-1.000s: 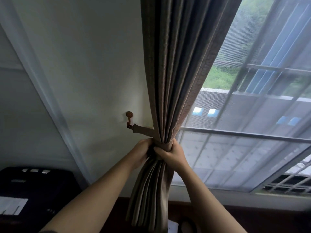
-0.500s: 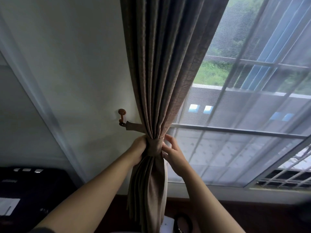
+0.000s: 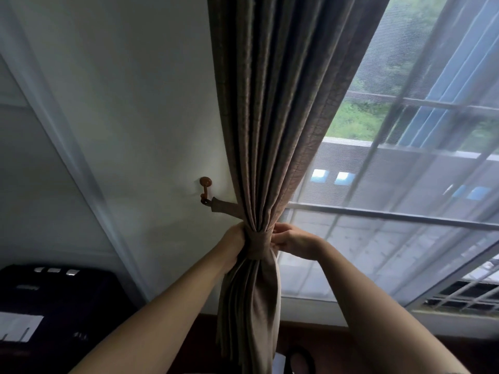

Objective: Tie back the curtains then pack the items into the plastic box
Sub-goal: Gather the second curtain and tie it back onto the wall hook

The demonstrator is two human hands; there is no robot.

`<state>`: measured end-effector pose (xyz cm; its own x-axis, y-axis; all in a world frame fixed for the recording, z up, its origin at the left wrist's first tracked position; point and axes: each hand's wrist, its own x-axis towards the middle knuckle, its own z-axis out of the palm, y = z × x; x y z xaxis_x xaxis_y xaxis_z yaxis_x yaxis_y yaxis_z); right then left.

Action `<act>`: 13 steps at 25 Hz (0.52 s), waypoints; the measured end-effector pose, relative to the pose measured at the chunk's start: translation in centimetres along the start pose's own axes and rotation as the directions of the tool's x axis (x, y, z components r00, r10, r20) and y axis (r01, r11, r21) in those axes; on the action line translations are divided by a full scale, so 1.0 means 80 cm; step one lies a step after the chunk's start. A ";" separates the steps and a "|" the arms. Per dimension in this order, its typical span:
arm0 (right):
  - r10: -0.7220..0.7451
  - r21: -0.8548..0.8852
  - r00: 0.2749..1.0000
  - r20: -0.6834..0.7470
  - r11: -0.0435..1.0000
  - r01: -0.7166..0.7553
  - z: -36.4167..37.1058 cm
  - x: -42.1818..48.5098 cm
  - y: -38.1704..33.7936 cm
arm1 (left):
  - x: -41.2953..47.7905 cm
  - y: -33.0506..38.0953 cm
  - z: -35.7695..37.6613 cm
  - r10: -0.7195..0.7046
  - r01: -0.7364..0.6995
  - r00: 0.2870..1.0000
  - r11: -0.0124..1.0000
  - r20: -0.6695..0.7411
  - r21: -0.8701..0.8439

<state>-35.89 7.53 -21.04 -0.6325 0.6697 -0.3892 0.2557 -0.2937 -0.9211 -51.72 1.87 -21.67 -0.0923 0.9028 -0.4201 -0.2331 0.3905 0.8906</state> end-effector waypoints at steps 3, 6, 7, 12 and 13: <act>-0.064 -0.318 0.995 -0.081 0.948 0.035 -0.007 -0.004 -0.021 | 0.002 0.002 0.007 0.037 -0.033 0.998 0.996 -0.051 0.080; -0.113 -0.612 0.989 -0.094 0.790 0.032 -0.013 -0.011 -0.041 | -0.011 -0.003 0.011 0.179 -0.155 0.974 0.974 -0.140 0.166; -0.111 -0.651 0.988 -0.109 0.759 0.013 -0.013 -0.013 -0.044 | -0.022 -0.002 0.014 0.211 -0.180 0.965 0.965 -0.158 0.189; -0.231 -0.721 0.958 -0.170 0.692 0.039 -0.003 -0.015 -0.032 | -0.044 0.003 0.023 0.247 -0.196 0.949 0.949 -0.195 0.248; -0.233 -0.729 0.961 -0.151 0.683 0.051 0.000 -0.014 -0.030 | -0.044 0.004 0.022 0.254 -0.195 0.948 0.939 -0.193 0.283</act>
<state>-35.84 7.47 -18.43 -0.5567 0.8148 -0.1615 0.6753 0.3308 -0.6593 -49.73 -0.87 -19.61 -0.3340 0.9200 -0.2052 0.0725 0.2421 0.9675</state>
